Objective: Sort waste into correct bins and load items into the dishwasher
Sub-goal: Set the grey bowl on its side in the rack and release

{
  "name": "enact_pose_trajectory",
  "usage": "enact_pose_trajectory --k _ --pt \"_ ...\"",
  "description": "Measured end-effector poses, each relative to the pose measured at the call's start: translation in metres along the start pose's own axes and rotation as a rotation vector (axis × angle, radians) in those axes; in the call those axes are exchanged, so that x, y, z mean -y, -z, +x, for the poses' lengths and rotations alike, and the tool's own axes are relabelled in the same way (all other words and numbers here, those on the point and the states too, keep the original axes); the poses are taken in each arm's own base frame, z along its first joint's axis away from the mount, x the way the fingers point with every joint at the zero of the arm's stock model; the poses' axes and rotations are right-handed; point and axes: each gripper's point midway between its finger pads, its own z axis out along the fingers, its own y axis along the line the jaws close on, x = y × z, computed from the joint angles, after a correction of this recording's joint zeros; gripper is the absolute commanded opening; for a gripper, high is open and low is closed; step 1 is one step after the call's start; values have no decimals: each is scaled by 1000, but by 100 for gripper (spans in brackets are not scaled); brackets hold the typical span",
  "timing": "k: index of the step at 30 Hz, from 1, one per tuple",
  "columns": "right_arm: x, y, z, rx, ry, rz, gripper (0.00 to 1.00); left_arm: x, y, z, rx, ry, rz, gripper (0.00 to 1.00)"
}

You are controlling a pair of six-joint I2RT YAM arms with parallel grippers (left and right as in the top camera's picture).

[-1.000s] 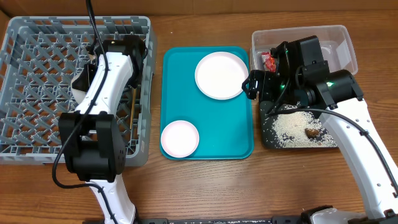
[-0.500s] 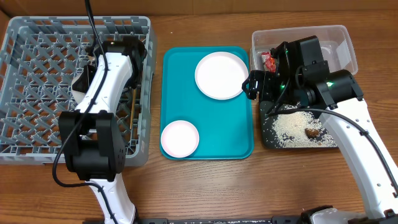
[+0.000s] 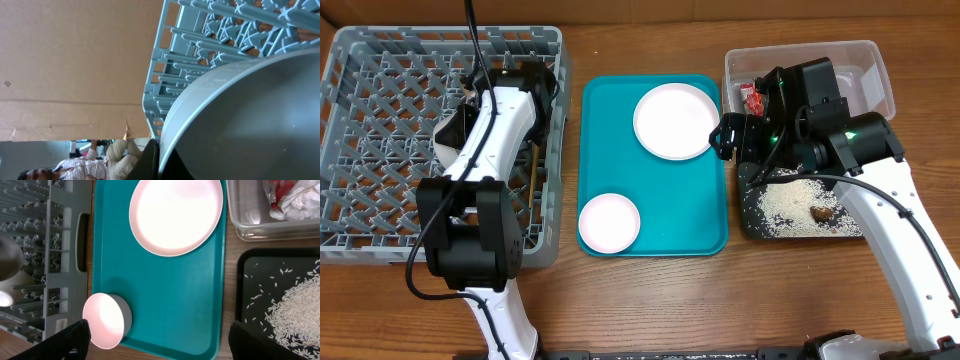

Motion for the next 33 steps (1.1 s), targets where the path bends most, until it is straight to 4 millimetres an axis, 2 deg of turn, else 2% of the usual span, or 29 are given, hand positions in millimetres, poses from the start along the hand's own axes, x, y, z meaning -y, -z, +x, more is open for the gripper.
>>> enact_pose_trajectory --k 12,18,27,33 --pt "0 0 1 -3 -1 1 89 -6 0 9 -21 -39 -15 4" --pt "0 0 1 -4 0 1 89 -3 0 1 0 11 -16 4" --pt "0 0 1 -3 0 1 89 -1 0 3 -7 3 -4 4" --pt "0 0 1 -3 7 1 89 9 12 7 42 -55 -36 4"
